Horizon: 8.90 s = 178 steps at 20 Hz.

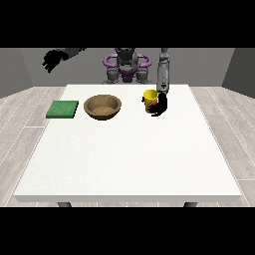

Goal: Pick the cup and pour the ball into the bowl, then pick the bowl and place it on the pad

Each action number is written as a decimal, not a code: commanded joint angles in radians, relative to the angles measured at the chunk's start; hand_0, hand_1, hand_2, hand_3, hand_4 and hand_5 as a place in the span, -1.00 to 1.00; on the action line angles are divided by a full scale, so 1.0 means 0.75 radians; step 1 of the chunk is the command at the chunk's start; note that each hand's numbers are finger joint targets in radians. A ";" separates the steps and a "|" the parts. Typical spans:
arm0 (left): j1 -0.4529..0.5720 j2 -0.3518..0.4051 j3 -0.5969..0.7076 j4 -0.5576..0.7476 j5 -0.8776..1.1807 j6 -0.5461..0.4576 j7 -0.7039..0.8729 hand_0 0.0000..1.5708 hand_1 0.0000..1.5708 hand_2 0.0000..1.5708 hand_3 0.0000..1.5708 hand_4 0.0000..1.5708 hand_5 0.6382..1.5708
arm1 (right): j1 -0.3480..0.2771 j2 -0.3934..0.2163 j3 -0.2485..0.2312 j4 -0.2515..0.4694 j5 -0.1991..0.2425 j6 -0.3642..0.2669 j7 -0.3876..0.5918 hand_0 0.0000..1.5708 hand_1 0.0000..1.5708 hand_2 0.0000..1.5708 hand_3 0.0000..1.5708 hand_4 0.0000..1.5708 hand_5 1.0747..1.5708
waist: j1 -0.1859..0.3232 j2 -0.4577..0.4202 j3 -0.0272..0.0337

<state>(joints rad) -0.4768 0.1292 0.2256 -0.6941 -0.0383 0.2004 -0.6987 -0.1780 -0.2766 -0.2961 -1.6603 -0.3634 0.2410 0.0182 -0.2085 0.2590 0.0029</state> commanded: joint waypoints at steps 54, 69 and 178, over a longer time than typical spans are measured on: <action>-0.637 -0.051 -0.957 -0.185 -1.341 0.094 1.581 0.33 0.33 1.00 0.83 0.62 0.99 | -0.096 -0.104 -0.130 0.771 0.026 0.047 -0.082 -1.00 -1.00 -1.00 -0.82 -0.08 0.90 | 0.263 -0.472 -0.0092; -0.556 0.106 -0.022 -0.627 -0.041 -0.300 1.163 -1.00 -1.00 -1.00 -1.00 0.34 0.99 | -0.058 0.021 -0.156 0.804 0.096 -0.191 -0.176 -1.00 -1.00 -1.00 -1.00 -0.08 0.97 | 0.577 -0.336 -0.0107; -0.025 0.933 0.475 -0.288 0.493 -0.949 0.685 -1.00 -1.00 -1.00 -1.00 0.51 0.99 | -0.577 -0.298 -0.135 1.410 0.203 -0.588 -0.046 0.85 0.85 0.76 -0.04 -1.00 0.88 | 0.357 -0.046 -0.0044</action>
<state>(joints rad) -0.5277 0.8546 0.6022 -0.9213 0.3634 -0.5134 -0.1301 -0.6054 -0.5864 -0.4068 -0.5791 -0.2047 -0.1425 0.0017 0.0552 0.2455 -0.0003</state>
